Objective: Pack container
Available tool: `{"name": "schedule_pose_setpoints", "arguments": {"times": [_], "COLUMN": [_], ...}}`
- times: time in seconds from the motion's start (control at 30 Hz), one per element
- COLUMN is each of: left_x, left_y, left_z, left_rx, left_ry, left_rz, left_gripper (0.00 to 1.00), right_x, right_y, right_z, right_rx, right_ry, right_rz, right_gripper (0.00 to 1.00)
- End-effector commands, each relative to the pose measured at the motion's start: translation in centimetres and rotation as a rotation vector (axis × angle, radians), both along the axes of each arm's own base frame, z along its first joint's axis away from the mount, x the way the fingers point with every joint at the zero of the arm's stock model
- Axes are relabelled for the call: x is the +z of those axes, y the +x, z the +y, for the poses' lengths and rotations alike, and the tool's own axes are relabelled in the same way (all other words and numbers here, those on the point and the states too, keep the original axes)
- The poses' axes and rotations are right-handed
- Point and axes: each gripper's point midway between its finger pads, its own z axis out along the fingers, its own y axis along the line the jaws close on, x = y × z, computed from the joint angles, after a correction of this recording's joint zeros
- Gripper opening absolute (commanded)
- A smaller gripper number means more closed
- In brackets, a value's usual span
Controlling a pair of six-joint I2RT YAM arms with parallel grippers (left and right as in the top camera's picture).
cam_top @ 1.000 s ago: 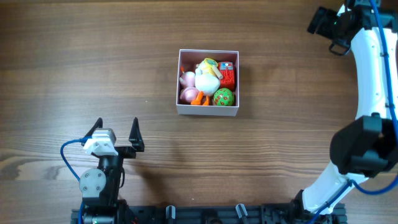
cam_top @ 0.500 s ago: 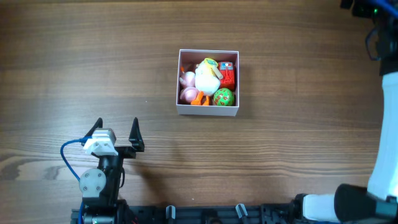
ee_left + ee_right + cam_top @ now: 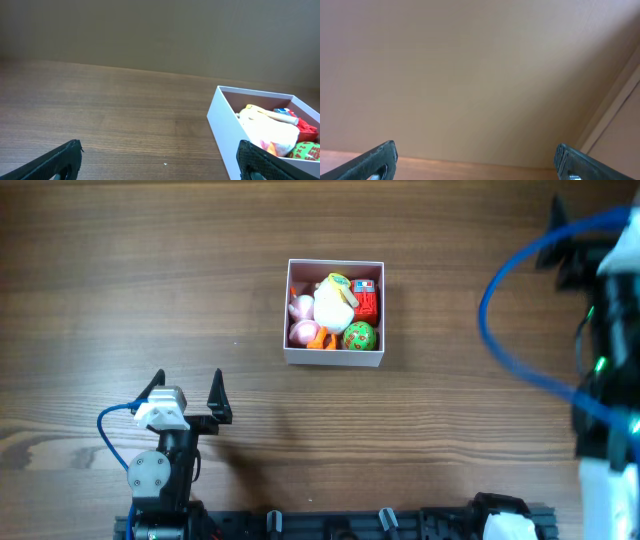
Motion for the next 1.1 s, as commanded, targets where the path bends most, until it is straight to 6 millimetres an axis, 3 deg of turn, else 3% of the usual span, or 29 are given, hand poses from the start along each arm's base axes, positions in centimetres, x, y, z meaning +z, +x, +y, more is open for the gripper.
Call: {"name": "schedule_pose_setpoints", "arguments": {"times": [0.0, 0.33, 0.57, 0.9, 1.07], "left_x": [-0.2, -0.2, -0.2, -0.2, -0.2], "left_y": [0.0, 0.0, 0.0, 0.0, 0.0], "left_z": [0.3, 0.3, 0.3, 0.3, 0.3], "left_rx": [0.015, 0.014, 0.015, 0.015, 0.015], "left_ry": [0.015, 0.016, 0.016, 0.015, 0.016], "left_rz": [0.002, 0.002, 0.002, 0.002, 0.002], "left_gripper": [1.00, 1.00, 1.00, 1.00, 1.00], "right_x": [-3.3, -7.6, -8.4, -10.8, -12.0], "right_y": [-2.6, -9.0, -11.9, -13.4, -12.9], "right_z": [1.8, 3.0, 3.4, 3.7, 3.7], "right_rx": [0.076, 0.091, 0.088, 0.088, 0.096], "right_ry": [-0.017, -0.048, -0.068, -0.081, -0.079], "right_rz": [-0.020, -0.175, -0.256, -0.305, -0.286], "right_gripper": [1.00, 1.00, 1.00, 1.00, 1.00]}}
